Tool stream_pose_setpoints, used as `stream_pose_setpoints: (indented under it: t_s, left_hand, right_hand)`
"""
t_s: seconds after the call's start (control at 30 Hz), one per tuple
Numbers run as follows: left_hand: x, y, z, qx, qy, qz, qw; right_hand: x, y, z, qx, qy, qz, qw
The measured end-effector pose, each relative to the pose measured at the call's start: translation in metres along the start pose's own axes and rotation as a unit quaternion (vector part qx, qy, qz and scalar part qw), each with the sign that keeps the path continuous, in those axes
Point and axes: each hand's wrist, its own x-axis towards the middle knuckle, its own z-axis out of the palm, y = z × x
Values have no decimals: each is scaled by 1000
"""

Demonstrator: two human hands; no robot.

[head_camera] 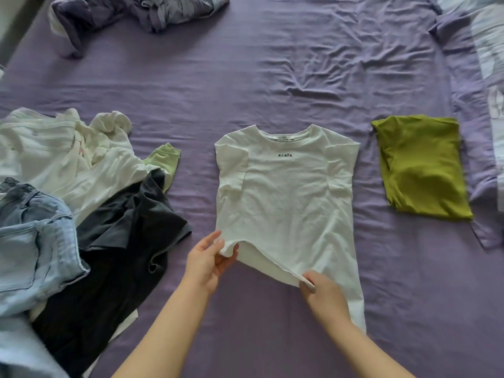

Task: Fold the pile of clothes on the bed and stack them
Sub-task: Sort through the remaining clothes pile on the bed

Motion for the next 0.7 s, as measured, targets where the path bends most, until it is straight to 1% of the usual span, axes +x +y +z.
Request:
stream_pose_setpoints:
  t_s: [0.1, 0.23, 0.3, 0.37, 0.43, 0.5, 0.6, 0.7]
  left_hand:
    - [18, 18, 15, -56, 11, -21, 998]
    - [49, 47, 41, -98, 21, -36, 994]
    - [68, 64, 60, -108, 17, -37, 993]
    - [85, 81, 81, -99, 5, -32, 995]
    - [104, 98, 103, -95, 1, -25, 995]
    - [123, 115, 124, -100, 1, -16, 995]
    - [153, 136, 149, -114, 10, -1, 993]
    - [184, 149, 165, -106, 35, 19, 994]
  right_hand:
    - [29, 11, -31, -9, 27, 52, 998]
    - [83, 3, -76, -5, 77, 74, 994]
    - [114, -13, -97, 28, 109, 71, 991]
    - [147, -31, -119, 95, 130, 75, 984]
    - [181, -48, -138, 179, 134, 86, 971]
    - [214, -63, -155, 238, 135, 90, 958]
    - [258, -79, -171, 269, 123, 85, 952]
    - [298, -89, -179, 288, 110, 79, 948]
